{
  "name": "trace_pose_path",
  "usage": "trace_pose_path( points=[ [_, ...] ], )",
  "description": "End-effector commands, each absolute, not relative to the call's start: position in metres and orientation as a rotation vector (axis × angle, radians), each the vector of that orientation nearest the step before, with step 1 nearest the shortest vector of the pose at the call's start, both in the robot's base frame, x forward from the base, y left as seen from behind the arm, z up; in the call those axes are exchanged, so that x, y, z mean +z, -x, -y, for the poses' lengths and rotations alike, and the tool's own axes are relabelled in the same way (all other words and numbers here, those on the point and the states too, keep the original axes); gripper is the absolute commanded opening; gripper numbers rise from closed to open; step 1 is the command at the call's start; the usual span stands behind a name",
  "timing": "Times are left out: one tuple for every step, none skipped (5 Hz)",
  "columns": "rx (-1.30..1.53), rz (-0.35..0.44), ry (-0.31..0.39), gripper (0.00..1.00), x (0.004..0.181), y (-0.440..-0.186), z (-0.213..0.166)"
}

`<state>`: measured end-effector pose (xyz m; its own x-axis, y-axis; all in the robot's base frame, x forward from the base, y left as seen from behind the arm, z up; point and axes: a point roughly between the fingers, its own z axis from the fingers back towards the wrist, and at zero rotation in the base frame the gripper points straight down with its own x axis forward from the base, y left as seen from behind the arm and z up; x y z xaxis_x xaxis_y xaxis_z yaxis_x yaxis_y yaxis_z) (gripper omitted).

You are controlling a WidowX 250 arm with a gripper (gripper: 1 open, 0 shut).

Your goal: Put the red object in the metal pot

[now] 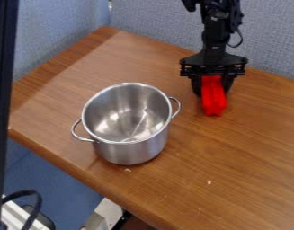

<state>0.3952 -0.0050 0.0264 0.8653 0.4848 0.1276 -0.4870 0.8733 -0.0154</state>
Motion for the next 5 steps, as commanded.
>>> trace_pose_path(
  points=[
    [0.525,0.158,-0.034,0.0,0.04,-0.394,0.006],
    [0.522,0.163,-0.039,0.0,0.042,-0.392,-0.001],
    [0.519,0.167,-0.045,0.0,0.045,-0.391,-0.008],
    [0.515,0.171,-0.048,0.0,0.049,-0.39,-0.015],
    [0.518,0.176,-0.051,0.0,0.052,-0.382,-0.015]
  ],
)
